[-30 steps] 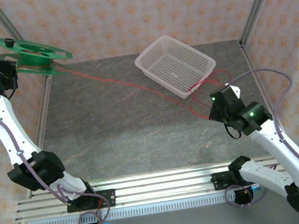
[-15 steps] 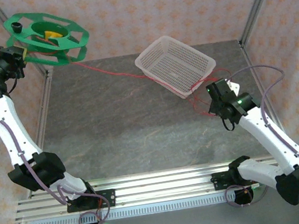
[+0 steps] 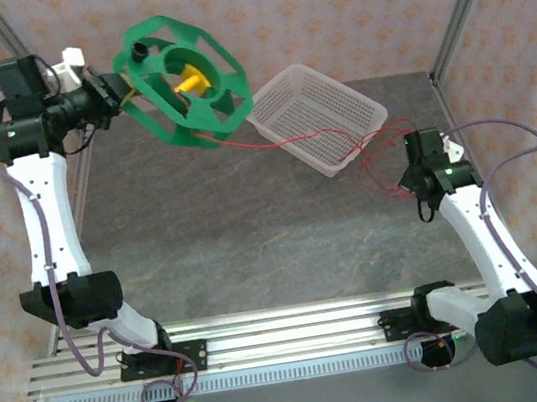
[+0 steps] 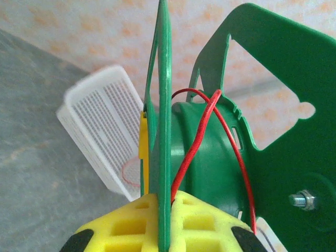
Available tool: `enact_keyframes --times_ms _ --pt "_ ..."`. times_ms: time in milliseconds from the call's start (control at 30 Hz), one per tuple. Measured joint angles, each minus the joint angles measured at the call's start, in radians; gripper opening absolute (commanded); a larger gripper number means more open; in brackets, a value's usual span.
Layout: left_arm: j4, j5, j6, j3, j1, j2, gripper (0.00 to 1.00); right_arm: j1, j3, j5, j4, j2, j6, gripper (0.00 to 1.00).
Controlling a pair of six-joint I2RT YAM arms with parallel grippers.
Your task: Wrap the cables
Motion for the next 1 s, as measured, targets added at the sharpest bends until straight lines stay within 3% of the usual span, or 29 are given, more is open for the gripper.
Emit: enact_keyframes --times_ms 167,233,333,500,700,833,1000 --pt "-0.068 0.012 0.111 0.038 -0.095 0.042 0.0 -0.086 -0.025 -0.054 0.018 0.0 -0.023 0.01" --pt "-0.092 -0.011 0.142 0.038 -0.115 0.048 0.0 -0.104 -0.029 -0.107 0.038 0.005 -0.024 0.19" --pt "-0.127 -0.087 0.179 0.038 -0.124 0.049 0.0 -0.108 -0.045 -0.246 0.098 0.009 -0.031 0.36" --pt "-0.159 -0.228 0.206 0.08 -0.121 0.049 0.0 -0.108 -0.061 -0.469 0.195 0.002 0.004 0.51" --pt "-0.153 -0.278 0.201 0.114 -0.109 0.033 0.0 -0.108 -0.037 -0.624 0.227 -0.067 0.05 0.84" --pt "-0.151 -0.278 0.186 0.123 -0.109 0.03 0.0 -0.108 0.026 -0.691 0.185 -0.056 0.037 0.93" --pt "-0.15 -0.277 0.172 0.169 -0.109 0.038 0.0 -0.096 0.032 -0.768 0.078 0.056 -0.037 0.97"
